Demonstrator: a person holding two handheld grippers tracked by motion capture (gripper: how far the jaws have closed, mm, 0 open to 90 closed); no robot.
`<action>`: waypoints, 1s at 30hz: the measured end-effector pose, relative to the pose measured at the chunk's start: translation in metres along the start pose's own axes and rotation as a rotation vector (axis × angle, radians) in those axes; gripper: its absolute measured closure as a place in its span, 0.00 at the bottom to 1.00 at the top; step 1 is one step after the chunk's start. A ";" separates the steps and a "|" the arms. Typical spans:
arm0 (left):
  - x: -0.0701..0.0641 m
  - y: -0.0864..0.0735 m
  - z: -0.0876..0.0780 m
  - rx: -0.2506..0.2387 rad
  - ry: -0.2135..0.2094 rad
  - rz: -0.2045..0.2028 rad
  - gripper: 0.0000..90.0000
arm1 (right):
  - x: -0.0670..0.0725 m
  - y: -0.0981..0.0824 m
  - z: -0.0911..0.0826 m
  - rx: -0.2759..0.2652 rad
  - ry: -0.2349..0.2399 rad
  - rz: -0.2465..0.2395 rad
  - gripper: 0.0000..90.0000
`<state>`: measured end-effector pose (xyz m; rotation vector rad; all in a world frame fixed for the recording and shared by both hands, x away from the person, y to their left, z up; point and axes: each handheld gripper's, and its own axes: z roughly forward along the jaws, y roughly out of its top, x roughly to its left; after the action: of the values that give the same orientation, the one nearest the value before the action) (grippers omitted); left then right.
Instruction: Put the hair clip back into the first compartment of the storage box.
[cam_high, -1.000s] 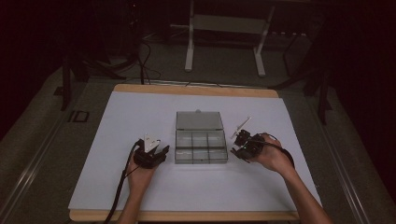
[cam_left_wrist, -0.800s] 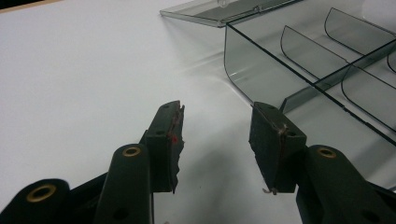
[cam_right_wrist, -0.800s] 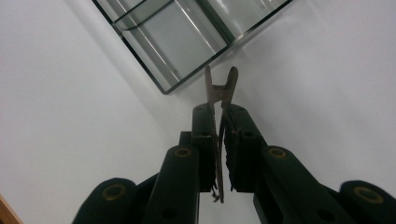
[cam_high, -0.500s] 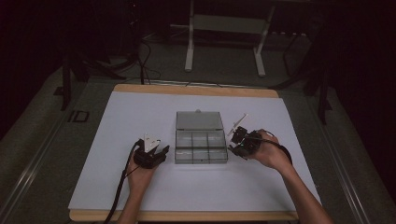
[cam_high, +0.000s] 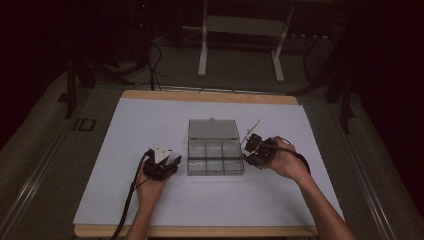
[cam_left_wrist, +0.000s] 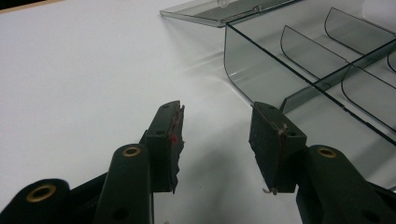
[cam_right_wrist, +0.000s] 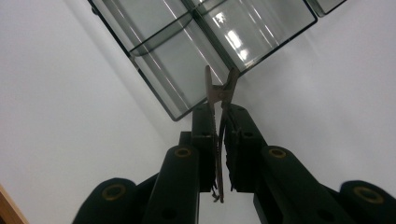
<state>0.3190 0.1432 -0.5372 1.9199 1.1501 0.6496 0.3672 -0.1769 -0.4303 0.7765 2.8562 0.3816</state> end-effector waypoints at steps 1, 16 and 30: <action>0.000 0.000 0.000 0.000 0.000 0.000 0.60 | 0.000 0.000 0.000 0.000 0.000 0.000 0.92; 0.000 0.000 0.000 0.000 -0.002 -0.003 0.60 | 0.000 0.012 0.000 -0.003 0.009 -0.013 0.92; 0.000 0.000 0.000 -0.002 -0.002 -0.006 0.60 | 0.002 0.023 0.000 -0.007 0.018 -0.029 0.92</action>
<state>0.3193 0.1433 -0.5373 1.9139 1.1527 0.6449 0.3760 -0.1569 -0.4243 0.7331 2.8777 0.3959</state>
